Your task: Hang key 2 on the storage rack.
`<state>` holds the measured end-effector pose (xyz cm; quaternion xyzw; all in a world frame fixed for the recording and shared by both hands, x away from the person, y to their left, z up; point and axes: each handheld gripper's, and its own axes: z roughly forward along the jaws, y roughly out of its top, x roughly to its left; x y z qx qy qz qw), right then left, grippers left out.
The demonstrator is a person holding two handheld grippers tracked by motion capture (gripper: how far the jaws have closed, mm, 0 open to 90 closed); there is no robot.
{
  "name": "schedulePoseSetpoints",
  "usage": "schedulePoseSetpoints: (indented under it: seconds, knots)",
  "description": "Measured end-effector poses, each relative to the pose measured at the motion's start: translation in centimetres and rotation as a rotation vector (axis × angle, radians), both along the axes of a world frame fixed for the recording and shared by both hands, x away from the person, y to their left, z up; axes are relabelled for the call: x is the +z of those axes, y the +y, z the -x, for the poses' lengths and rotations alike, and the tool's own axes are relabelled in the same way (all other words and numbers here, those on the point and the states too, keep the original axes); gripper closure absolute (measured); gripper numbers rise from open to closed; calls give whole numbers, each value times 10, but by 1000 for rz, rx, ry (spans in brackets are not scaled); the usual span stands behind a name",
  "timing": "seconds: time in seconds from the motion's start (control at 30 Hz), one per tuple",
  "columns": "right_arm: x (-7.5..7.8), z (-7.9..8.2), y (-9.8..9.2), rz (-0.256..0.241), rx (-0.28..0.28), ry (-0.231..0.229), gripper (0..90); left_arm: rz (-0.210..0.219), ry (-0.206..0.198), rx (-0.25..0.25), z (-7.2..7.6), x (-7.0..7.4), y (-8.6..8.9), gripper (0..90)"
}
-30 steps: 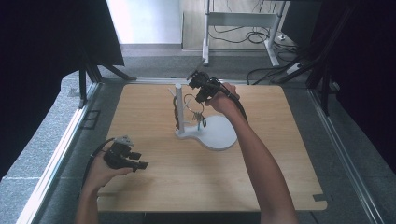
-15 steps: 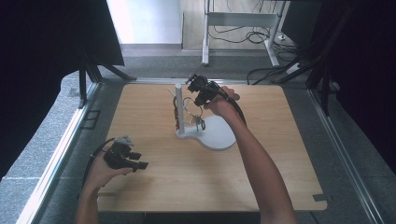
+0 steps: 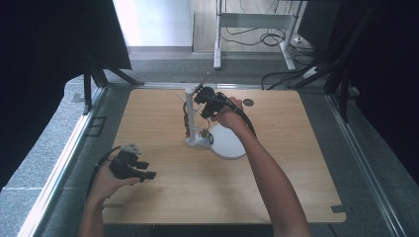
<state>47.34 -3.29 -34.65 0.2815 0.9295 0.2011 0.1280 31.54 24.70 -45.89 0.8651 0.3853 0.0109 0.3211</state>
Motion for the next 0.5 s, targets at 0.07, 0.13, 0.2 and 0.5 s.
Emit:
schedulePoseSetpoints:
  seconds: [0.07,0.13,0.2,0.5]
  knots:
    - [-2,1,2,-2,-1,7,879,-1,-3,-1,0,0,0,434]
    - [-5,2,2,-9,5,14,878,-1,-3,-1,0,0,0,434]
    - [-7,3,3,-13,11,20,877,-1,-2,-2,0,0,0,434]
    - [-11,5,2,-28,33,35,811,-8,1,-6,0,0,-1,434]
